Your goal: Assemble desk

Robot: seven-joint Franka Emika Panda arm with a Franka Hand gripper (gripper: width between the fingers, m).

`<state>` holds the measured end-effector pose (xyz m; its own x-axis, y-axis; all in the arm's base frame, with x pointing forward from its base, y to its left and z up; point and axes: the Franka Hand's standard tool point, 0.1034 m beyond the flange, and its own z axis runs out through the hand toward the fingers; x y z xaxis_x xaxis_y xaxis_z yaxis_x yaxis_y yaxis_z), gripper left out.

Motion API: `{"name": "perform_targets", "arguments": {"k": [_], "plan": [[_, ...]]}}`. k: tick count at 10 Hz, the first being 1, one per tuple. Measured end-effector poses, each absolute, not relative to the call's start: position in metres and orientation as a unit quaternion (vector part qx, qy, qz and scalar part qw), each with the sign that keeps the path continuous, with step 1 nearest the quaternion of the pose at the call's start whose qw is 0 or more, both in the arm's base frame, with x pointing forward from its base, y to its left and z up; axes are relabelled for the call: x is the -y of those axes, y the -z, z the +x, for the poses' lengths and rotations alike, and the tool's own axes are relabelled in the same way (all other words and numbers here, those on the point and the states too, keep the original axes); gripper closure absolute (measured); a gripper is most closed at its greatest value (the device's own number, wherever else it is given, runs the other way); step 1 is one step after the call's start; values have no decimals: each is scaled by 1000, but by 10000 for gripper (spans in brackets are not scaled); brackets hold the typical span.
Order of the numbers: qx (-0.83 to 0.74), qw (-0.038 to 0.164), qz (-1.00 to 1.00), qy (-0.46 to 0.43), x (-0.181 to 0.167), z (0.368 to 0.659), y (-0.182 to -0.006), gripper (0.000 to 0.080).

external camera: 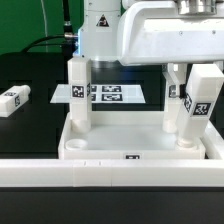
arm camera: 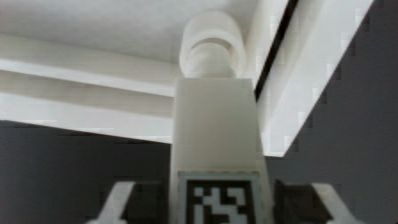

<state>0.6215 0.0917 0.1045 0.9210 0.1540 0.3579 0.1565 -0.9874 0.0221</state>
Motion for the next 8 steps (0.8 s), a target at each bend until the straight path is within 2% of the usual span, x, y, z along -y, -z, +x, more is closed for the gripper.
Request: {"name": "perform_targets", "arguments": {"k": [3, 8], "plan": [[82, 3, -981, 177, -95, 618, -98, 514], [83, 0, -978, 191, -95, 621, -95, 514]]}}
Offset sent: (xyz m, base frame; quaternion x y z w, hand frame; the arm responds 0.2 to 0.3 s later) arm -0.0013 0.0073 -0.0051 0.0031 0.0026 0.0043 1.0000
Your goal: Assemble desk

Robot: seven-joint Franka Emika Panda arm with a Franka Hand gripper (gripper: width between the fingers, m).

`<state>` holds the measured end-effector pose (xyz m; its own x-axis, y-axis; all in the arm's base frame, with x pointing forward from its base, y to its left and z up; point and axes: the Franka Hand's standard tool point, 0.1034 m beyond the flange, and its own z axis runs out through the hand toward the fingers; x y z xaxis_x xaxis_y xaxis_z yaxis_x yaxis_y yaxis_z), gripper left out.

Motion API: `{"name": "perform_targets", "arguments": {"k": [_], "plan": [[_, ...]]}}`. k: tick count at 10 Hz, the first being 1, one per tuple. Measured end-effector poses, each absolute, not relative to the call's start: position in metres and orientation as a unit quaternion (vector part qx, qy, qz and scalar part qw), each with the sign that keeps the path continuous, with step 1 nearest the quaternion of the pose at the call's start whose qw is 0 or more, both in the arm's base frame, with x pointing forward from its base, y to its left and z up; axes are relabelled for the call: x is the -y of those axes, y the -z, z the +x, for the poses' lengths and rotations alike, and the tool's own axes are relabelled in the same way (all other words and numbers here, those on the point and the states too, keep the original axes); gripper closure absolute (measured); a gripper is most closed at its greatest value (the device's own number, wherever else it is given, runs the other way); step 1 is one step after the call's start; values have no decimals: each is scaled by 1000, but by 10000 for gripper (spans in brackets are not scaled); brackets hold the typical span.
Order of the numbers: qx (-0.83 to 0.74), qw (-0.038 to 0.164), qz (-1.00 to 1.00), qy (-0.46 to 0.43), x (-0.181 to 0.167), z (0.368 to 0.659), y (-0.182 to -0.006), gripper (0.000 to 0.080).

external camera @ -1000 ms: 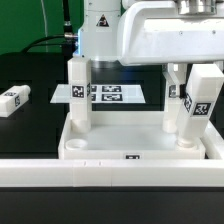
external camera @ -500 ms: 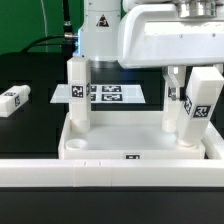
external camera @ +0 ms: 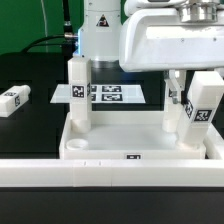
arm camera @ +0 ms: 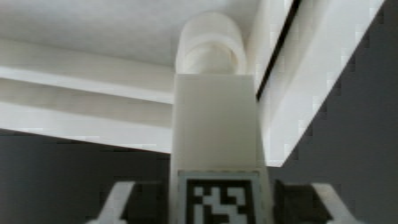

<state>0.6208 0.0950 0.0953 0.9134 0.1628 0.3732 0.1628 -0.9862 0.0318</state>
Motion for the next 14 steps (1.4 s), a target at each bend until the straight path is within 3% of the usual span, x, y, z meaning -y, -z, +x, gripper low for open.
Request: {"name": "perform_targets", "arguments": {"k": [7, 9, 14], "plan": [[-84, 5, 972, -217, -97, 621, -95, 504], [-84, 5, 972, -217, -97, 621, -95, 194], [-84, 5, 972, -217, -97, 621, -95, 151]]}}
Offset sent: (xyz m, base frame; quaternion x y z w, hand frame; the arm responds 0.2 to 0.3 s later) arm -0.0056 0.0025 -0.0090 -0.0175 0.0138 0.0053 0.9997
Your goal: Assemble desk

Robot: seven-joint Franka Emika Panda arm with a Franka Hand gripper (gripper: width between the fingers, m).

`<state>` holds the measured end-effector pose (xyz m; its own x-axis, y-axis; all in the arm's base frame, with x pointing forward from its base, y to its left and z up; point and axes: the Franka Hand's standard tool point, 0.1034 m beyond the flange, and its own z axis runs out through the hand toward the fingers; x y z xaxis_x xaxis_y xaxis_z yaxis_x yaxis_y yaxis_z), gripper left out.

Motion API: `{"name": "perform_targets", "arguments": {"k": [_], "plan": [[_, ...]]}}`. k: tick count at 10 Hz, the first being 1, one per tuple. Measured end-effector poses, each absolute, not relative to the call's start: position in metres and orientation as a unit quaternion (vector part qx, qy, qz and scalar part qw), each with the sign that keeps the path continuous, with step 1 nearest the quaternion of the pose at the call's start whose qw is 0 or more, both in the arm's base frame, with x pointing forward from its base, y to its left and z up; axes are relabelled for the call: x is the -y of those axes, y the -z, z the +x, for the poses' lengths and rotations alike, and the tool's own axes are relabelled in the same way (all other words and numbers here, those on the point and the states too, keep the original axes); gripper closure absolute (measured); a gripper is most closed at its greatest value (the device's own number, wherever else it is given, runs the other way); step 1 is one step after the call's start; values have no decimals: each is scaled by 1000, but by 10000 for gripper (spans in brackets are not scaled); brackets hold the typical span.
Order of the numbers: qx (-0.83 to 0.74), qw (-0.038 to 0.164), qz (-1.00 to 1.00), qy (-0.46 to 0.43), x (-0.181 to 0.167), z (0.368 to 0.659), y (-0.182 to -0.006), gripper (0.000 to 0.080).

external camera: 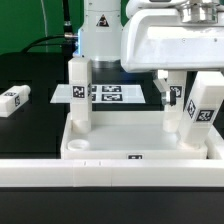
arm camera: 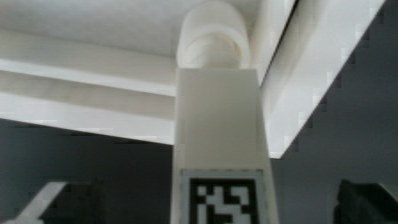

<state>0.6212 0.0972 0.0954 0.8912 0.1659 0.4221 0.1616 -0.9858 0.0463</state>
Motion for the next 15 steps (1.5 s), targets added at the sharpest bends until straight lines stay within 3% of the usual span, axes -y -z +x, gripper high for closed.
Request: {"name": "perform_targets", "arguments": {"k": [3, 9, 12, 15], "plan": [[-83, -5, 974, -209, -100, 625, -122, 151], [-79, -9, 980, -181, -101, 619, -116, 151], [-72, -27, 995, -69, -100, 614, -120, 151], [-72, -31, 997, 23, -101, 609, -120, 151]]}}
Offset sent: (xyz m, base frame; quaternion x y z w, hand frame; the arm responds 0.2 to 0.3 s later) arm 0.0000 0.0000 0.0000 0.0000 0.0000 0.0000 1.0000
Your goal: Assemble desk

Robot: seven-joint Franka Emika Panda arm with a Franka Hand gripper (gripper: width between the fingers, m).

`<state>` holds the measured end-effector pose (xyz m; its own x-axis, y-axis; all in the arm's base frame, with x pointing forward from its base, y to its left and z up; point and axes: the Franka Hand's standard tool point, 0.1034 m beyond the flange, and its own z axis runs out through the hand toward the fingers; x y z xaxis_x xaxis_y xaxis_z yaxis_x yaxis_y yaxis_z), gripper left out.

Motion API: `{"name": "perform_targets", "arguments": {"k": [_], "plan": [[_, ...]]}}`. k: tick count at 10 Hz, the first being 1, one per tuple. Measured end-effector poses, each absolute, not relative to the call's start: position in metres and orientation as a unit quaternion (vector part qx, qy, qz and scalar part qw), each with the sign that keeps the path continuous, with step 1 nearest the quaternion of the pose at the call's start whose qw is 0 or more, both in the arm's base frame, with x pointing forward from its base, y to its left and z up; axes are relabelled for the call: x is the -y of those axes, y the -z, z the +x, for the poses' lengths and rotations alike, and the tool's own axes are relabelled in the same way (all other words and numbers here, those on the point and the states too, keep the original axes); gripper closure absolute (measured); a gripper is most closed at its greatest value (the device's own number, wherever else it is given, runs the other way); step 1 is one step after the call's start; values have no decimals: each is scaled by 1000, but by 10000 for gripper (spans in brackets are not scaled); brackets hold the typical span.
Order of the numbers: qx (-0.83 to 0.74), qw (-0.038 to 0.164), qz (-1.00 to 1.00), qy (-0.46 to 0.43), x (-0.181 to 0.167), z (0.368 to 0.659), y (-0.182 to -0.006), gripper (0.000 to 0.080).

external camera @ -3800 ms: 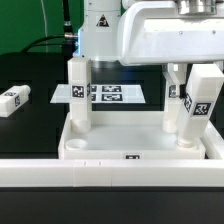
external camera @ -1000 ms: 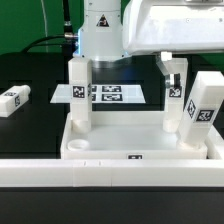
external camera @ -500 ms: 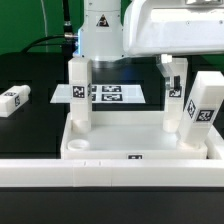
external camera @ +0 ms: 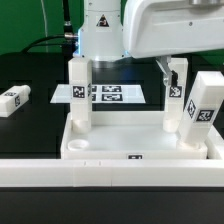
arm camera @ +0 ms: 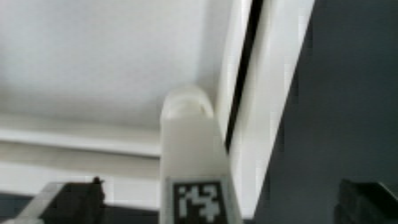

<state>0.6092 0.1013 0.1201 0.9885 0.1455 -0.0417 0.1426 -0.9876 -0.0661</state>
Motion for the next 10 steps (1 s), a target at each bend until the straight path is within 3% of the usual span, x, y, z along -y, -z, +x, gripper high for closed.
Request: {"name": "perform_targets", "arguments": {"k": [3, 5, 10], "plan": [[67, 31, -997, -32, -97, 618, -117, 151], [55, 32, -997, -33, -100, 636, -128, 151], [54, 31, -997, -36, -99, 635, -123, 151]]}}
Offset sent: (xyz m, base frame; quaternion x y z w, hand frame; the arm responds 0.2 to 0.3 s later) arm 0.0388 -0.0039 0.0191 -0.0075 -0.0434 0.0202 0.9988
